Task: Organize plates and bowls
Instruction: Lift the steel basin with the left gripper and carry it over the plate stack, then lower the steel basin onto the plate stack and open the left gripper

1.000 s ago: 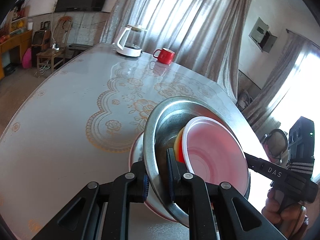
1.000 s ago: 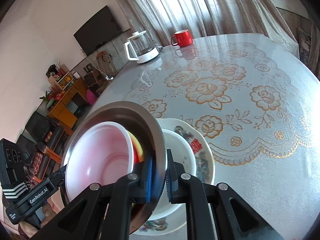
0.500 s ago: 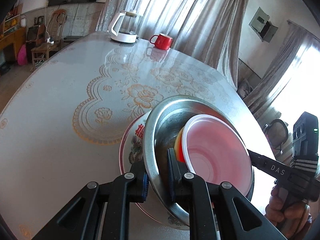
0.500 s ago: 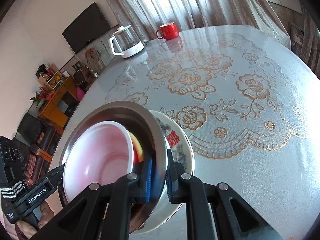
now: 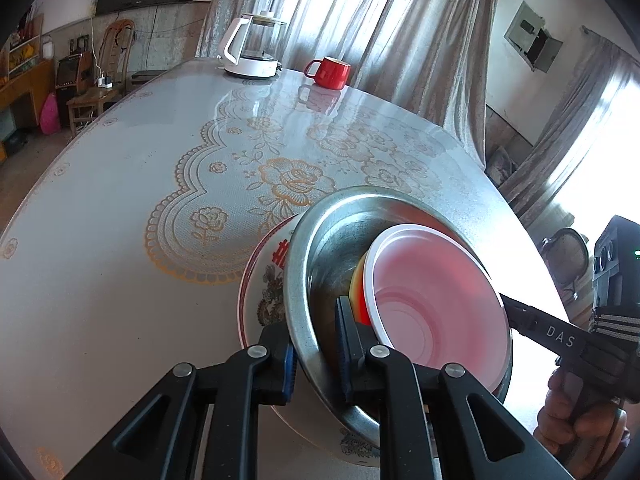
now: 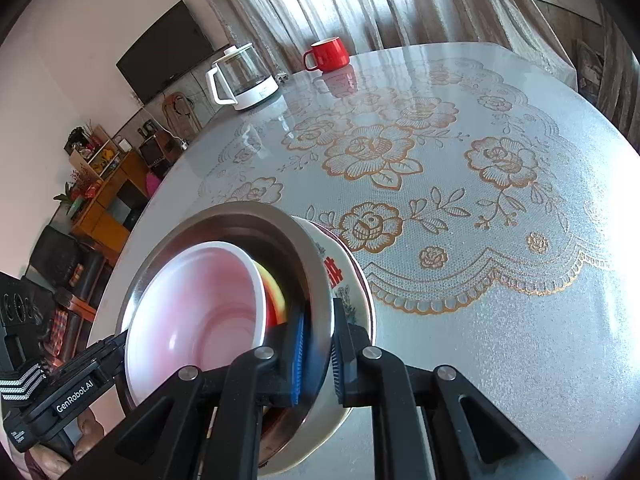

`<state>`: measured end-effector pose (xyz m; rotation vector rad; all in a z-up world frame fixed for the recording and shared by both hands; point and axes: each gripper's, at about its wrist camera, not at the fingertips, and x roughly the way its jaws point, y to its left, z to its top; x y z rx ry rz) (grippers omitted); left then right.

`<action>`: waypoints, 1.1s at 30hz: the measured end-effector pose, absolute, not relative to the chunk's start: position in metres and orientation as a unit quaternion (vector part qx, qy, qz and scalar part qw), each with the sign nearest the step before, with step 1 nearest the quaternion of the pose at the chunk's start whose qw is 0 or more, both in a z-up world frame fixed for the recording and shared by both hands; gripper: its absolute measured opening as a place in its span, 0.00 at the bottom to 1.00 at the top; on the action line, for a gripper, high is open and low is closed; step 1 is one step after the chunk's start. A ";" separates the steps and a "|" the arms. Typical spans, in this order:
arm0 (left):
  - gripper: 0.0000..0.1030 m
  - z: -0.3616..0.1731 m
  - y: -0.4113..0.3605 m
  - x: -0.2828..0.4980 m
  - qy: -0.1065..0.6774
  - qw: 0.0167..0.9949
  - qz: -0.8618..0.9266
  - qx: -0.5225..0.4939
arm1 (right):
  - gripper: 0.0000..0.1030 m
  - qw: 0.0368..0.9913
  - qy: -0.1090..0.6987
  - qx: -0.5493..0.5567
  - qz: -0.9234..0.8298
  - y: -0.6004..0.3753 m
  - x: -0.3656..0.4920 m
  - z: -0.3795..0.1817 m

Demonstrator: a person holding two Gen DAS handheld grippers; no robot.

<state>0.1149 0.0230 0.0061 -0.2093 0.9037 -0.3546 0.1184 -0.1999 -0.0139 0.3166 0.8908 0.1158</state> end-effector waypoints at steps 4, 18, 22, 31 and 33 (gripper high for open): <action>0.17 0.007 0.020 0.113 0.432 0.883 -0.160 -0.090 | 0.12 0.890 0.426 0.154 0.056 -0.200 0.117 -0.014; 0.24 0.005 0.024 0.110 0.422 0.892 -0.145 -0.076 | 0.12 0.890 0.428 0.153 0.050 -0.197 0.119 -0.013; 0.29 0.006 0.026 0.107 0.417 0.895 -0.137 -0.074 | 0.14 0.890 0.427 0.153 0.048 -0.198 0.119 -0.014; 0.31 0.010 0.032 0.100 0.407 0.902 -0.124 -0.071 | 0.14 0.894 0.422 0.144 0.049 -0.192 0.120 -0.017; 0.32 0.011 0.034 0.098 0.404 0.903 -0.123 -0.073 | 0.14 0.894 0.423 0.141 0.048 -0.190 0.120 -0.017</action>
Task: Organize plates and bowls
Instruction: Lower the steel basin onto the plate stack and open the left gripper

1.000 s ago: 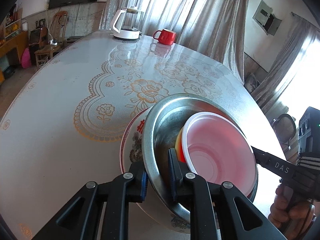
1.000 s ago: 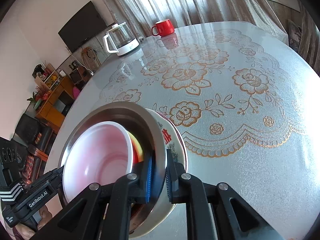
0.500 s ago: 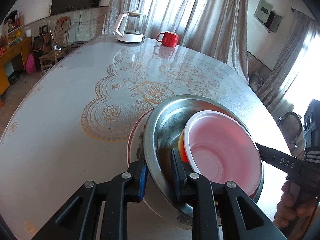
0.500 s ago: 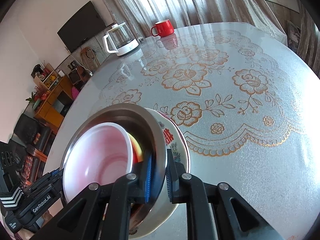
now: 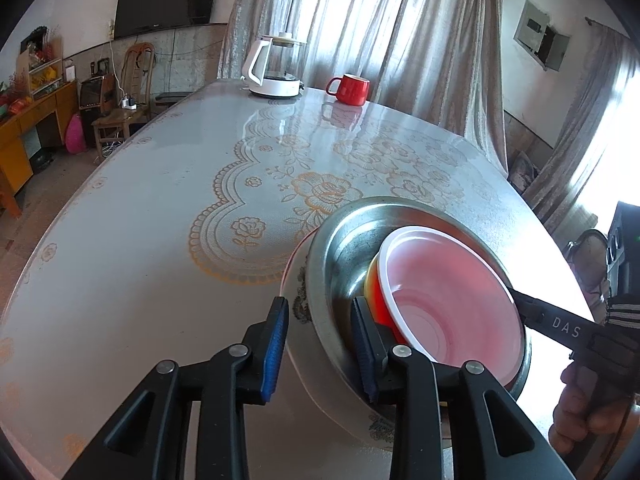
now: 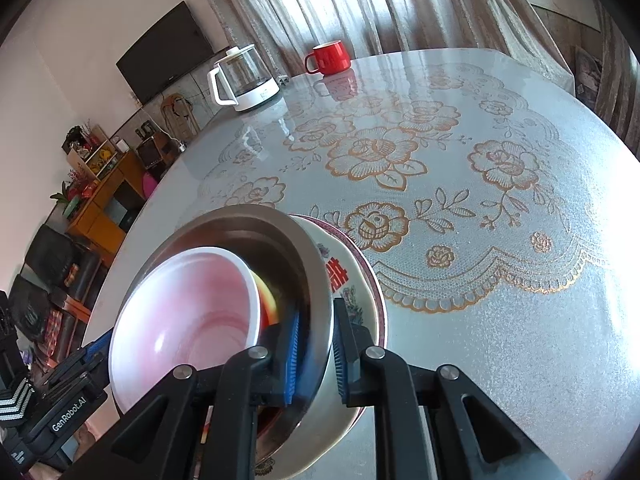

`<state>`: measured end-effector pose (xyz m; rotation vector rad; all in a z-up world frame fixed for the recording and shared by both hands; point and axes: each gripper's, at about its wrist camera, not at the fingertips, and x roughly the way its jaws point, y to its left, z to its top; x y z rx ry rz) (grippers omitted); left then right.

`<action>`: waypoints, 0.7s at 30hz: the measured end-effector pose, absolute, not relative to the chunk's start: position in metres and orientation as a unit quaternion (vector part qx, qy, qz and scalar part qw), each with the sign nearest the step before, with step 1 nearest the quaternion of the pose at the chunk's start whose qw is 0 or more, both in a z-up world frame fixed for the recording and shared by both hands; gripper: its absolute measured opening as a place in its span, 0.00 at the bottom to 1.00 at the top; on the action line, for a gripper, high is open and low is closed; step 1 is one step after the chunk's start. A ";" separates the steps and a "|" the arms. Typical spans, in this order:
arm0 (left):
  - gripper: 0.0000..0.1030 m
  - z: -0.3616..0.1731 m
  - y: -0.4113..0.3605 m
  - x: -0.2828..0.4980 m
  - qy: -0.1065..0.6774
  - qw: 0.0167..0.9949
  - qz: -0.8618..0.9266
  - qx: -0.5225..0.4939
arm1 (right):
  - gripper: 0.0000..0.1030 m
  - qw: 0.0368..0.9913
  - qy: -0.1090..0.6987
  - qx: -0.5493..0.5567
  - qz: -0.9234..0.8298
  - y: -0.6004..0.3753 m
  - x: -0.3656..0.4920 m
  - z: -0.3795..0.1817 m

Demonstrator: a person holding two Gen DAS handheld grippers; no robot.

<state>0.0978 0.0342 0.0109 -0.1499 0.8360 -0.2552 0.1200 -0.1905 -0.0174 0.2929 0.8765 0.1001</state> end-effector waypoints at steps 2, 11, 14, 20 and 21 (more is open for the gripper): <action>0.34 0.012 0.036 0.096 0.402 0.904 -0.123 -0.073 | 0.15 0.895 0.423 0.136 0.046 -0.189 0.119 -0.017; 0.40 0.017 0.042 0.084 0.391 0.909 -0.123 -0.073 | 0.19 0.895 0.422 0.139 0.040 -0.188 0.115 -0.019; 0.43 0.018 0.044 0.079 0.387 0.911 -0.122 -0.072 | 0.20 0.896 0.421 0.137 0.038 -0.188 0.112 -0.019; 0.49 0.019 0.046 0.072 0.382 0.912 -0.124 -0.077 | 0.27 0.898 0.417 0.134 0.033 -0.185 0.109 -0.017; 0.50 0.019 0.047 0.071 0.382 0.913 -0.124 -0.079 | 0.27 0.899 0.415 0.133 0.033 -0.185 0.108 -0.016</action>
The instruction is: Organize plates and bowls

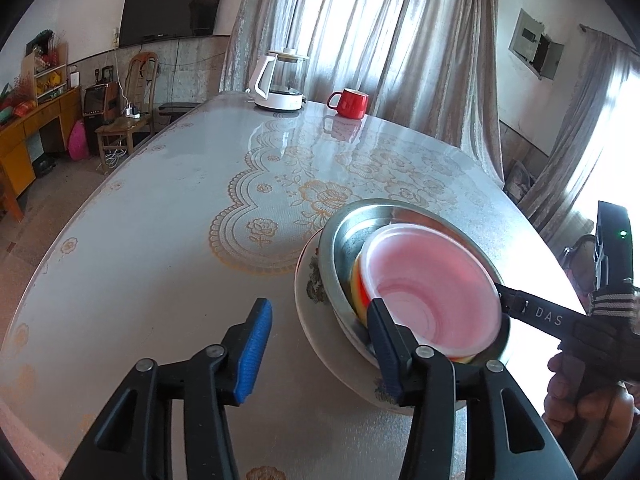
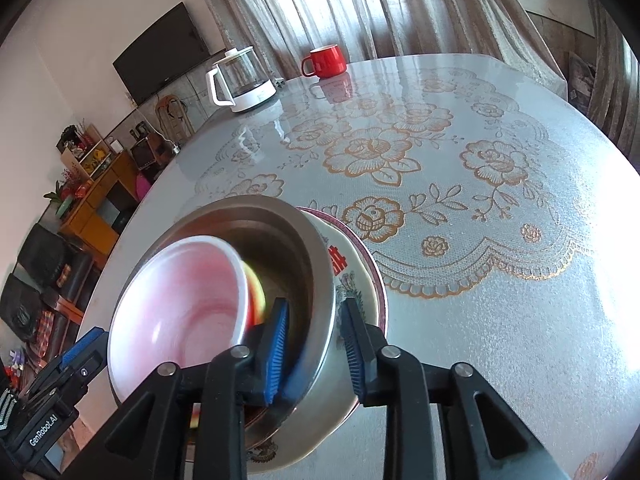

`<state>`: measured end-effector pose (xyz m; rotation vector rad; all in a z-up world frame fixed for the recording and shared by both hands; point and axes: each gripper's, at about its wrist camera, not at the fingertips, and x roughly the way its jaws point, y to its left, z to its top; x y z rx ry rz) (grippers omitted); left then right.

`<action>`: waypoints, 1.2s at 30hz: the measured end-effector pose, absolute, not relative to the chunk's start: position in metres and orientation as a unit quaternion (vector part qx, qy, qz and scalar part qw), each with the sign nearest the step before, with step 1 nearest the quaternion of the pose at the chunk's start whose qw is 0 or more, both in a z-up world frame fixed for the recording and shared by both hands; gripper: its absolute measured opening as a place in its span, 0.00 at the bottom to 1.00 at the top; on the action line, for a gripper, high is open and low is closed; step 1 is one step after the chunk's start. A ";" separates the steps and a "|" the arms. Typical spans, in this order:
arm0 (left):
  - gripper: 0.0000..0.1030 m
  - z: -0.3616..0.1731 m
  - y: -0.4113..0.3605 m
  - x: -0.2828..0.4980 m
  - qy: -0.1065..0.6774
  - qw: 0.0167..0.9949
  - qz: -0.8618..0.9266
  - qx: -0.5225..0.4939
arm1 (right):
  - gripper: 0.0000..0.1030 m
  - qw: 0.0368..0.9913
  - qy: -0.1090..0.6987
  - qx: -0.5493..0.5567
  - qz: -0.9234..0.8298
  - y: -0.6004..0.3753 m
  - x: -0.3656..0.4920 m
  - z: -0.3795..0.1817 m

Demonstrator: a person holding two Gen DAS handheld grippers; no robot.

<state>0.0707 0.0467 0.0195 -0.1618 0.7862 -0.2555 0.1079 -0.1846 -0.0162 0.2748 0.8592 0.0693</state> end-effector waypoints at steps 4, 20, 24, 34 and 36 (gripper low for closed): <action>0.53 0.021 0.049 0.067 0.377 0.915 -0.116 -0.079 | 0.29 0.903 0.410 0.127 0.034 -0.181 0.105 -0.014; 0.67 0.012 0.071 0.048 0.364 0.930 -0.014 -0.054 | 0.34 0.927 0.362 0.102 0.006 -0.174 0.085 0.008; 0.71 0.014 0.072 0.041 0.347 0.937 0.007 -0.046 | 0.37 0.941 0.330 0.070 -0.013 -0.158 0.067 0.018; 0.86 0.021 0.060 0.026 0.331 0.943 0.000 -0.040 | 0.43 0.953 0.294 0.046 -0.058 -0.137 0.039 0.014; 0.87 0.022 0.056 0.025 0.326 0.945 -0.003 -0.036 | 0.46 0.954 0.290 0.043 -0.066 -0.136 0.035 0.014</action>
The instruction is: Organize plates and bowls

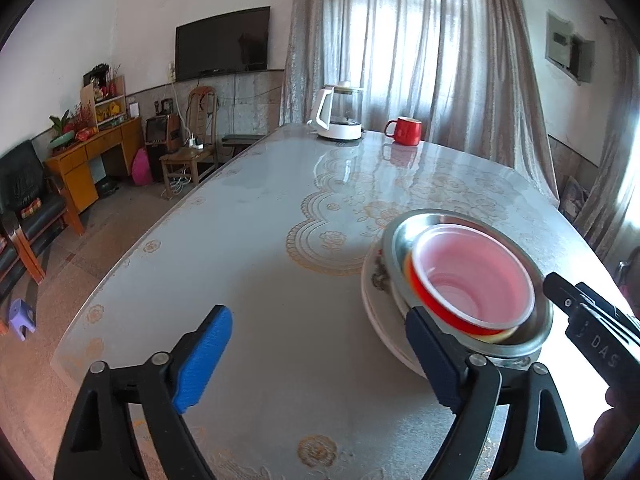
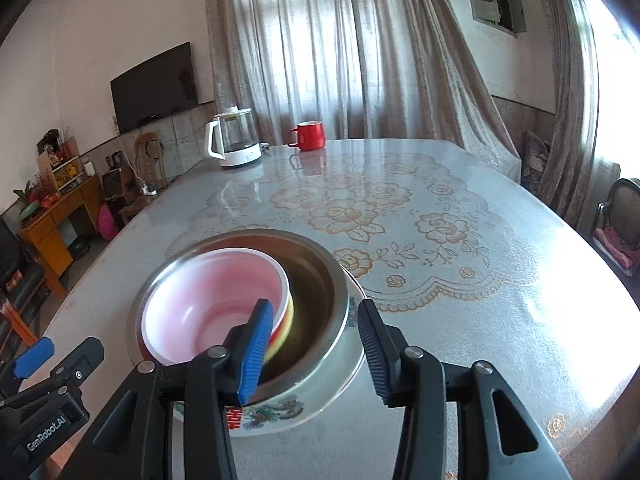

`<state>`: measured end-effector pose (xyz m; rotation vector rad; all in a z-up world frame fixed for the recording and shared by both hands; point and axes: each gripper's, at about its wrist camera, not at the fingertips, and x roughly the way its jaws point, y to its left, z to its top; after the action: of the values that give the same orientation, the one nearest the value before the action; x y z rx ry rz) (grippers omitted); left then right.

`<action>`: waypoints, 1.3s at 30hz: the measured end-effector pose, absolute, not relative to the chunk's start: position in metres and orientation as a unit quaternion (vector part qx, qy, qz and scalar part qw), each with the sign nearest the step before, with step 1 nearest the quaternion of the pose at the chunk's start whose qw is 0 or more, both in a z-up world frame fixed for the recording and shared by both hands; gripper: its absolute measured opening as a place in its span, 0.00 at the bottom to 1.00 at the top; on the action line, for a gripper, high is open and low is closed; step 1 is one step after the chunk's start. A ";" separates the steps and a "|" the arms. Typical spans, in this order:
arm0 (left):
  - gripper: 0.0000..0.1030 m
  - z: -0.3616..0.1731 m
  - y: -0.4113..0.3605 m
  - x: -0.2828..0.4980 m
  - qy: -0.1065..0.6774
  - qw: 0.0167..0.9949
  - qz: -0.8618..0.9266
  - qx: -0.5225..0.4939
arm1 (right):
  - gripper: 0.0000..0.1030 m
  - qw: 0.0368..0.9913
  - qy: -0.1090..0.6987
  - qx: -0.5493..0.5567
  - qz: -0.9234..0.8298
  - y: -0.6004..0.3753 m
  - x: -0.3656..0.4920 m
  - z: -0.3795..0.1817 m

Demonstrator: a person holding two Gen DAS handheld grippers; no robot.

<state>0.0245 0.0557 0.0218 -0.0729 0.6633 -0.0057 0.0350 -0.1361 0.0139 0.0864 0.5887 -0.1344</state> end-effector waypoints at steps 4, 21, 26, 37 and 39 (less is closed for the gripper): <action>0.90 0.024 0.048 0.022 0.322 0.946 -0.011 -0.032 | 0.50 0.957 0.279 0.034 -0.068 -0.134 0.028 0.016; 0.93 0.026 0.037 0.019 0.319 0.947 -0.015 -0.022 | 0.51 0.957 0.283 0.033 -0.057 -0.131 0.029 0.017; 0.94 0.027 0.034 0.019 0.318 0.948 -0.017 -0.019 | 0.51 0.957 0.283 0.033 -0.057 -0.131 0.029 0.017; 0.94 0.026 0.034 0.020 0.320 0.947 -0.016 -0.020 | 0.51 0.956 0.284 0.034 -0.058 -0.133 0.030 0.017; 0.94 0.026 0.034 0.020 0.321 0.947 -0.016 -0.020 | 0.51 0.956 0.284 0.035 -0.058 -0.134 0.030 0.017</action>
<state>0.0202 0.0341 0.0260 -0.0414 0.6528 -0.0336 0.0295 -0.1339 0.0168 0.0705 0.5770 -0.1176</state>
